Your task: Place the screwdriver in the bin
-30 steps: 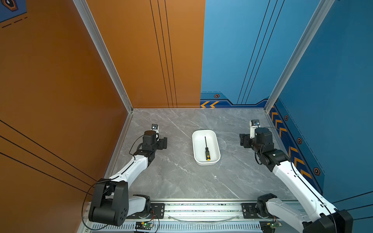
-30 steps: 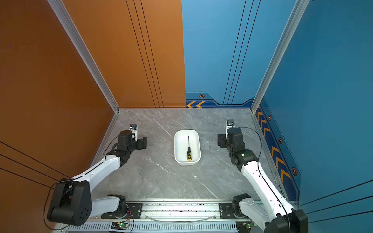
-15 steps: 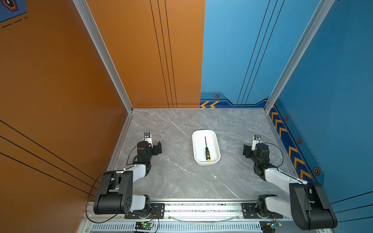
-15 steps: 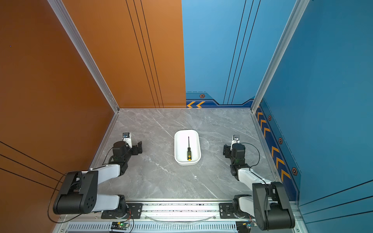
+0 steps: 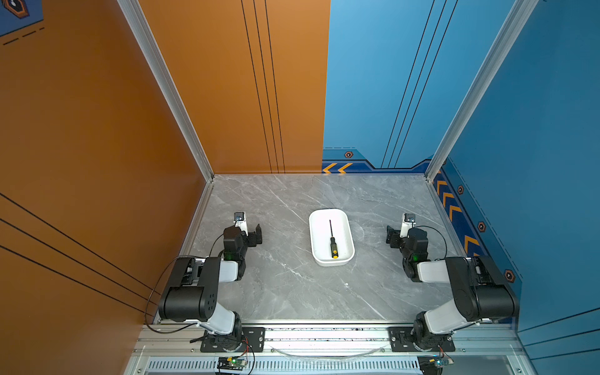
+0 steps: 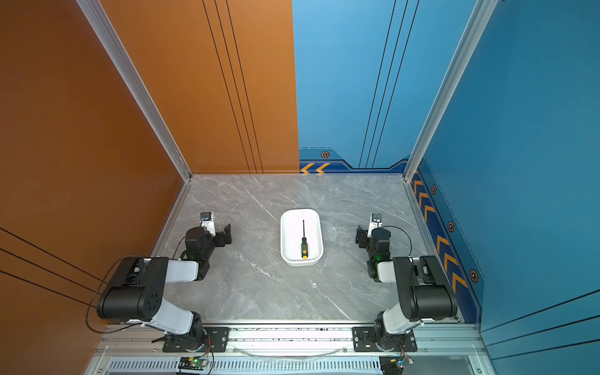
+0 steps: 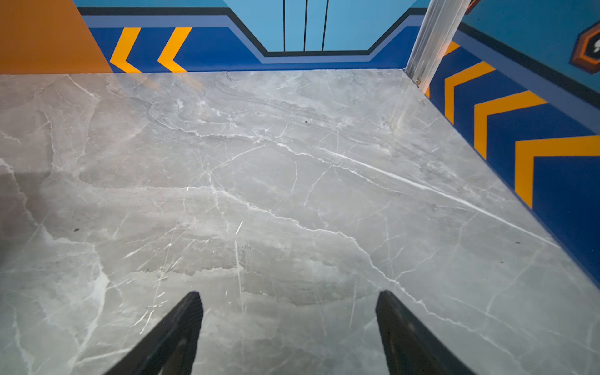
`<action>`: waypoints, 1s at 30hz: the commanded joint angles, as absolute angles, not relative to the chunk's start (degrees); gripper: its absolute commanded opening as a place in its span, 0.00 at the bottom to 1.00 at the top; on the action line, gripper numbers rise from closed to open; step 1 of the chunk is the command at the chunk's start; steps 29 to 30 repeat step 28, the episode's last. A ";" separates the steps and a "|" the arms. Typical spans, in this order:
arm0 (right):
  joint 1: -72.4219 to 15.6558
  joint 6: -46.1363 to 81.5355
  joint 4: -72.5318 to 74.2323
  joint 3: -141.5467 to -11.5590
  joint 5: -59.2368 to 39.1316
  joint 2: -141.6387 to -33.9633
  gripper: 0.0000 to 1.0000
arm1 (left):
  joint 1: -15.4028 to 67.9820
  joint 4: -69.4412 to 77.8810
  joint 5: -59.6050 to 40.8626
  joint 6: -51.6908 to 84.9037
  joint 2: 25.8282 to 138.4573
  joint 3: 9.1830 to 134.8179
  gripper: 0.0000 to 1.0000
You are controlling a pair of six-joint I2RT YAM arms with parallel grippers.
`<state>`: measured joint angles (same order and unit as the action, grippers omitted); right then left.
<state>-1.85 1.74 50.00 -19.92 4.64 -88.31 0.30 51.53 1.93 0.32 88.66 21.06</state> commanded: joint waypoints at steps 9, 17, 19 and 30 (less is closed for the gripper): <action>-0.18 3.60 52.20 -21.35 1.97 -88.68 0.88 | 0.53 53.17 3.69 -0.78 89.69 21.71 0.98; -0.17 3.60 52.21 -21.36 2.08 -88.64 1.00 | 0.70 53.26 5.54 -0.33 89.57 21.62 0.98; -0.15 3.60 52.14 -21.36 2.07 -88.65 1.00 | 0.80 53.26 5.49 -0.33 89.63 21.55 0.98; -0.35 3.56 52.12 -21.35 2.37 -88.59 1.00 | 0.82 53.27 5.61 -0.37 89.65 21.66 0.98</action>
